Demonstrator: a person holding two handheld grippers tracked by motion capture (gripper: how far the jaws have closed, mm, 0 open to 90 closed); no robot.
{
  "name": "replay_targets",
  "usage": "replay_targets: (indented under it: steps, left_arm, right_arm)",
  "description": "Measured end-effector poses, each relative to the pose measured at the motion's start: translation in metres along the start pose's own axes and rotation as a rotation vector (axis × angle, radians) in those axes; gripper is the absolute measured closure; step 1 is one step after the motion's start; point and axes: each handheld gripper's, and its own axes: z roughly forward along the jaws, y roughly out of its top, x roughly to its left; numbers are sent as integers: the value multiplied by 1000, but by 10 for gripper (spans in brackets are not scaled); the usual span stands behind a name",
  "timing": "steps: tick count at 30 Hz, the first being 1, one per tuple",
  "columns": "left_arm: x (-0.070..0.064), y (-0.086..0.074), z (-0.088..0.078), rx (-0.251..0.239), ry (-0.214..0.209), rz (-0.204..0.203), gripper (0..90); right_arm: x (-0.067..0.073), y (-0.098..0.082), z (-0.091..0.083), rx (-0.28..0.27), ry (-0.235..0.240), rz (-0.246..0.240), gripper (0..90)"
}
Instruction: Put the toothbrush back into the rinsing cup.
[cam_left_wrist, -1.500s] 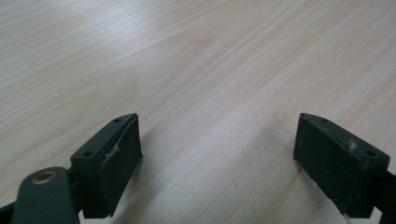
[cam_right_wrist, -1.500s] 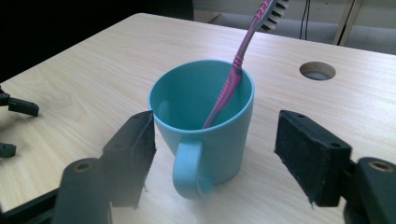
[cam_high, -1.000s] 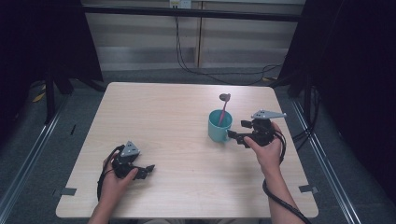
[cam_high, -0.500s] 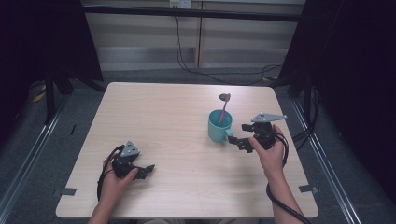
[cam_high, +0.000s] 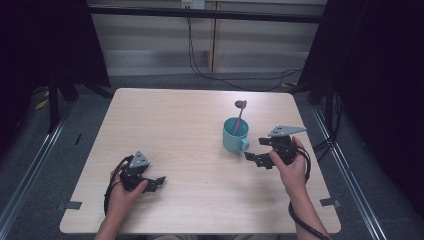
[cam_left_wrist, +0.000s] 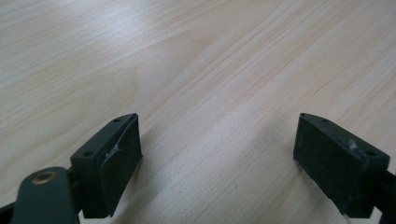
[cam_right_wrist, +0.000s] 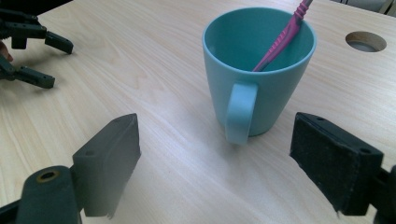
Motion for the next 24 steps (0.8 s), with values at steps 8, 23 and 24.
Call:
replay_targets:
  steps: [8, 23, 24]
  left_arm:
    - [1, 0, 0, 5, 3, 12, 148]
    - [0, 0, 0, 0, 3, 4, 148]
    - [0, 0, 0, -1, 0, -2, 148]
  right_arm:
    - [2, -4, -3, 21, -1, -16, 158]
    - [3, -21, -9, 65, -7, -46, 158]
    - [3, -22, -9, 64, -5, -48, 158]
